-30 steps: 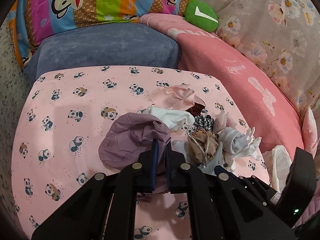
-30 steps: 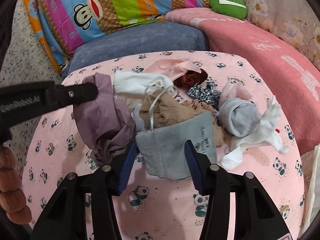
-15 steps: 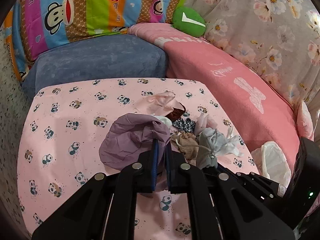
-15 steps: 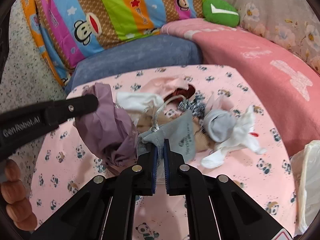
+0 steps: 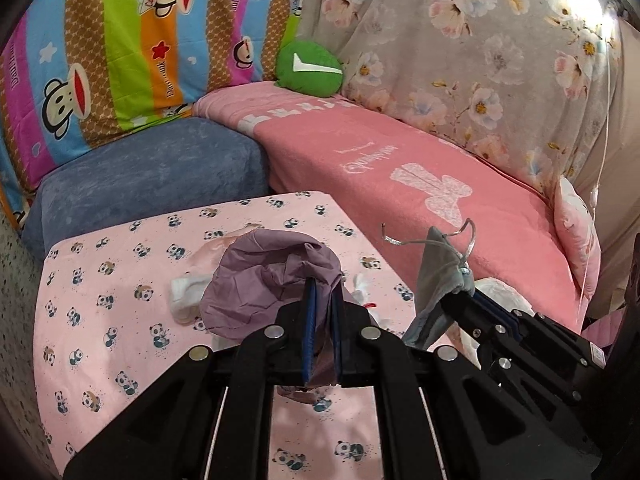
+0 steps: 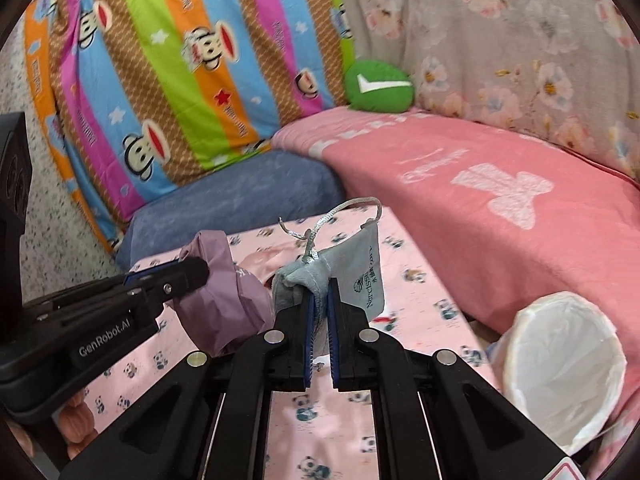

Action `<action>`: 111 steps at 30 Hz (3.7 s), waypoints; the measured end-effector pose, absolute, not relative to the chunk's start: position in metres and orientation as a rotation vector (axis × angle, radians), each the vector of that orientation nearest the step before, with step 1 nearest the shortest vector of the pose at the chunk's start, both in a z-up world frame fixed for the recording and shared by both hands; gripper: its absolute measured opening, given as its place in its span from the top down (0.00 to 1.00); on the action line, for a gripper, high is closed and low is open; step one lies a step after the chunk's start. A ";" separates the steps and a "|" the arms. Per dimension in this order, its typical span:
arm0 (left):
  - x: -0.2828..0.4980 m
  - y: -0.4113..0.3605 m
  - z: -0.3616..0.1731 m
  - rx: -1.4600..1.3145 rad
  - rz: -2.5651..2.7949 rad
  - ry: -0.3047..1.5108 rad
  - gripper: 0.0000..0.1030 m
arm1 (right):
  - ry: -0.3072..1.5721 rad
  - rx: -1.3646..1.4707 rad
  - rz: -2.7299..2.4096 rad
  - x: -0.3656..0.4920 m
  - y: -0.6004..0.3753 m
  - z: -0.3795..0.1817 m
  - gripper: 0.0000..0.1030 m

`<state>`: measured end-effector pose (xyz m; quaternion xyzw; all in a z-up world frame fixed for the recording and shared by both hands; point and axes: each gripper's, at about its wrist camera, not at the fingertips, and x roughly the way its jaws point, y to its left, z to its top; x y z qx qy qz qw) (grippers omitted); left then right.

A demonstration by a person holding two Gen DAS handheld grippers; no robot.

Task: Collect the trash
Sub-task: 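Lift the grey pouch with the right gripper and carry it over the bin, then open the right gripper to drop the grey pouch into the bin, then move the right gripper back to the pile and close on the white sock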

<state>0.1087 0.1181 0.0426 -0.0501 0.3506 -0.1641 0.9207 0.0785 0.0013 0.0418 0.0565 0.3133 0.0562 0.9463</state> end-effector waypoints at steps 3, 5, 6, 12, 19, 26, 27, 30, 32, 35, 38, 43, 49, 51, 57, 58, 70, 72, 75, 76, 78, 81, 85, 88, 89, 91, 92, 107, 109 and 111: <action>0.105 0.094 0.049 -0.074 -0.379 0.703 0.93 | 0.611 0.133 0.070 0.070 -0.024 0.053 0.93; 0.102 0.078 0.052 -0.056 -0.407 0.695 0.93 | 0.593 0.147 0.030 0.062 -0.045 0.060 0.93; 0.102 0.069 0.054 -0.047 -0.422 0.691 0.93 | 0.588 0.152 0.018 0.060 -0.052 0.062 0.93; 0.095 0.018 0.062 0.002 -0.515 0.668 0.93 | 0.556 0.201 -0.087 0.041 -0.115 0.070 0.93; 0.089 -0.044 0.060 0.059 -0.619 0.671 0.93 | 0.554 0.254 -0.206 0.022 -0.181 0.061 0.93; 0.085 -0.095 0.049 0.113 -0.702 0.694 0.93 | 0.570 0.318 -0.296 0.007 -0.235 0.041 0.93; 0.084 -0.101 0.049 0.119 -0.711 0.696 0.93 | 0.573 0.325 -0.305 0.006 -0.241 0.038 0.93; 0.083 -0.117 0.045 0.137 -0.736 0.709 0.93 | 0.582 0.344 -0.332 0.002 -0.257 0.030 0.93; 0.082 -0.125 0.042 0.144 -0.752 0.718 0.93 | 0.590 0.354 -0.348 0.001 -0.267 0.025 0.93; 0.081 -0.136 0.038 0.152 -0.775 0.730 0.92 | 0.597 0.366 -0.365 -0.002 -0.276 0.018 0.92; 0.083 -0.143 0.034 0.158 -0.785 0.737 0.92 | 0.603 0.380 -0.380 -0.003 -0.283 0.014 0.90; 0.090 -0.148 0.027 0.152 -0.776 0.764 0.83 | 0.609 0.394 -0.400 -0.002 -0.290 0.006 0.87; 0.091 -0.144 0.029 0.119 -0.730 0.725 0.36 | 0.607 0.396 -0.421 -0.002 -0.291 0.001 0.74; 0.093 -0.144 0.031 0.122 -0.726 0.723 0.36 | 0.604 0.394 -0.426 -0.002 -0.291 0.002 0.67; 0.097 -0.135 0.032 0.110 -0.690 0.723 0.36 | 0.591 0.390 -0.423 -0.002 -0.287 0.006 0.61; 0.097 -0.134 0.032 0.108 -0.685 0.724 0.36 | 0.591 0.389 -0.420 -0.002 -0.286 0.006 0.61; 0.101 -0.089 0.033 0.053 -0.600 0.721 0.36 | 0.598 0.353 -0.345 0.010 -0.252 0.017 0.60; 0.102 -0.080 0.034 0.045 -0.581 0.721 0.36 | 0.597 0.342 -0.329 0.012 -0.244 0.019 0.59; 0.104 -0.064 0.035 0.028 -0.554 0.721 0.36 | 0.596 0.327 -0.304 0.017 -0.230 0.024 0.58; 0.105 -0.060 0.035 0.022 -0.547 0.721 0.36 | 0.596 0.323 -0.298 0.018 -0.226 0.025 0.57; 0.106 -0.049 0.035 0.011 -0.527 0.722 0.36 | 0.599 0.313 -0.278 0.021 -0.215 0.026 0.57; 0.109 -0.032 0.033 -0.007 -0.496 0.727 0.32 | 0.607 0.298 -0.249 0.027 -0.199 0.029 0.56; 0.114 -0.009 0.030 -0.033 -0.451 0.734 0.31 | 0.615 0.270 -0.209 0.035 -0.175 0.031 0.56; 0.115 0.006 0.028 -0.053 -0.428 0.738 0.31 | 0.621 0.250 -0.180 0.040 -0.156 0.033 0.56; 0.115 0.011 0.028 -0.057 -0.423 0.738 0.31 | 0.624 0.244 -0.171 0.042 -0.150 0.033 0.56; 0.116 0.021 0.027 -0.068 -0.409 0.739 0.31 | 0.629 0.233 -0.153 0.046 -0.139 0.034 0.56; 0.117 0.026 0.026 -0.074 -0.403 0.741 0.31 | 0.633 0.227 -0.142 0.049 -0.132 0.034 0.56; 0.131 0.117 0.003 -0.156 -0.230 0.779 0.22 | 0.706 0.161 0.027 0.078 -0.046 0.020 0.56; 0.134 0.133 -0.002 -0.172 -0.196 0.790 0.22 | 0.716 0.160 0.057 0.084 -0.032 0.015 0.52; 0.137 0.146 -0.006 -0.184 -0.171 0.799 0.22 | 0.729 0.157 0.089 0.090 -0.017 0.010 0.51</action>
